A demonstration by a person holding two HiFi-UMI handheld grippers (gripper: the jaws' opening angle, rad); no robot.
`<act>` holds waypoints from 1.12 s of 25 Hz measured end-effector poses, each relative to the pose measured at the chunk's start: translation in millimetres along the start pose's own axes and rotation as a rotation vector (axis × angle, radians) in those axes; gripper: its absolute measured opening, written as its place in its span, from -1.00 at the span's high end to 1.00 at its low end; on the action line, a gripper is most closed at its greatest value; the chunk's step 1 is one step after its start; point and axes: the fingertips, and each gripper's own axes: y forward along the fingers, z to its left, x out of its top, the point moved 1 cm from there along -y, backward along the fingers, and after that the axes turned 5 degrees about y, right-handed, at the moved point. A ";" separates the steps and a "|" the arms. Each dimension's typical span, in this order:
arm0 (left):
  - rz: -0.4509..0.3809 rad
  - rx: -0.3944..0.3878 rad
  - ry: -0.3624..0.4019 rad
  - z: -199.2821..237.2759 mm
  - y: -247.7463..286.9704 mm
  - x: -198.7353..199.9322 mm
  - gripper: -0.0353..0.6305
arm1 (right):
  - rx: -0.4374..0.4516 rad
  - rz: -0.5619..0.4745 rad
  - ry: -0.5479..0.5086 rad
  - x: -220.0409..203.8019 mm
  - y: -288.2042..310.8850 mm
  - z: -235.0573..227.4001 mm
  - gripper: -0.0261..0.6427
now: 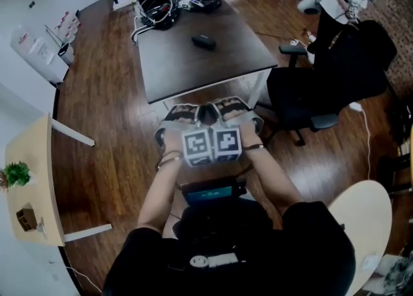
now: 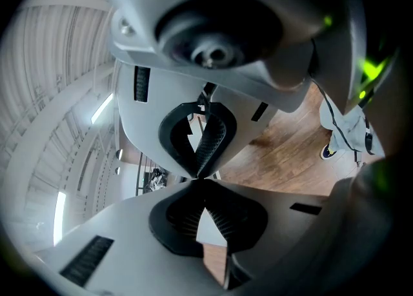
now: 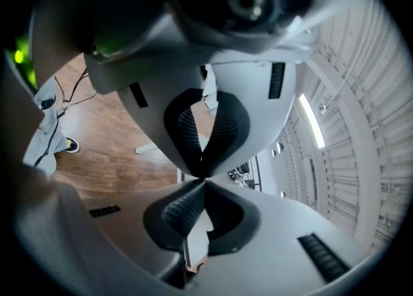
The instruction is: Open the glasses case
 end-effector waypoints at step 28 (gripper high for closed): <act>-0.002 -0.012 -0.021 97.5 138.8 -40.1 0.89 | -0.016 -0.035 0.018 -47.9 139.6 -97.9 0.88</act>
